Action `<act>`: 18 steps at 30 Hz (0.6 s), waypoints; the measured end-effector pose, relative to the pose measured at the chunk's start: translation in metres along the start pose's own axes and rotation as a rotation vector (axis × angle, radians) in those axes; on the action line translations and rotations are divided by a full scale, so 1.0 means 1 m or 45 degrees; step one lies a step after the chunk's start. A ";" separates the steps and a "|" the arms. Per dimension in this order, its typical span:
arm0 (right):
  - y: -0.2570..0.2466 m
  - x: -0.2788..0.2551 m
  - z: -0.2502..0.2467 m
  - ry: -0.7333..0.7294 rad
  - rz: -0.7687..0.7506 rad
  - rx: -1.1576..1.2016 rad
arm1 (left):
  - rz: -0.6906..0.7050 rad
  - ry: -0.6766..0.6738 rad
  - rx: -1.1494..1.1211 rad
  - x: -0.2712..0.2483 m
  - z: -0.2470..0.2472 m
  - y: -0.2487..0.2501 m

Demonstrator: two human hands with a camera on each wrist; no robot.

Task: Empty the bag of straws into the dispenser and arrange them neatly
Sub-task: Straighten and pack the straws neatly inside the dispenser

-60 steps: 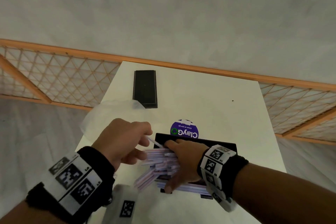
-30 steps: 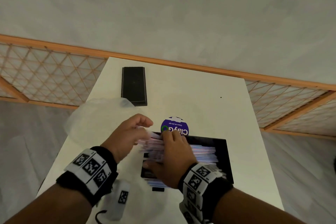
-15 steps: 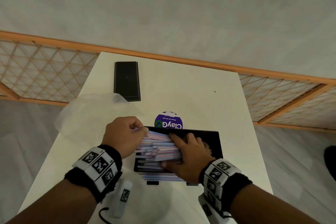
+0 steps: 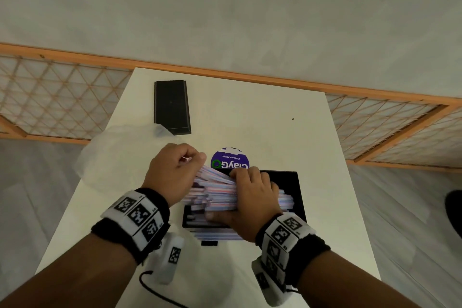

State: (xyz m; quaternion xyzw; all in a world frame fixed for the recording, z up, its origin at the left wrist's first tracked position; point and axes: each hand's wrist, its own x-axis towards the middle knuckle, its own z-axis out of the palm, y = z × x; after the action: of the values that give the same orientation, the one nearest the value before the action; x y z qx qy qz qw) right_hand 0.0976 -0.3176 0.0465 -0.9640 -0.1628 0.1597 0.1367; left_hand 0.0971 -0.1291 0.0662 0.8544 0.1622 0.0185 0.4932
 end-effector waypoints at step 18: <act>0.036 -0.029 0.016 0.145 -0.338 0.169 | 0.078 0.405 0.078 0.007 0.000 0.014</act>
State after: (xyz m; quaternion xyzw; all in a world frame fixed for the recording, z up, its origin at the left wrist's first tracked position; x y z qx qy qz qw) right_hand 0.0761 -0.3572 0.0277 -0.9304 -0.2698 0.0959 0.2288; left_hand 0.1072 -0.1334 0.0775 0.8600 0.2126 0.1637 0.4341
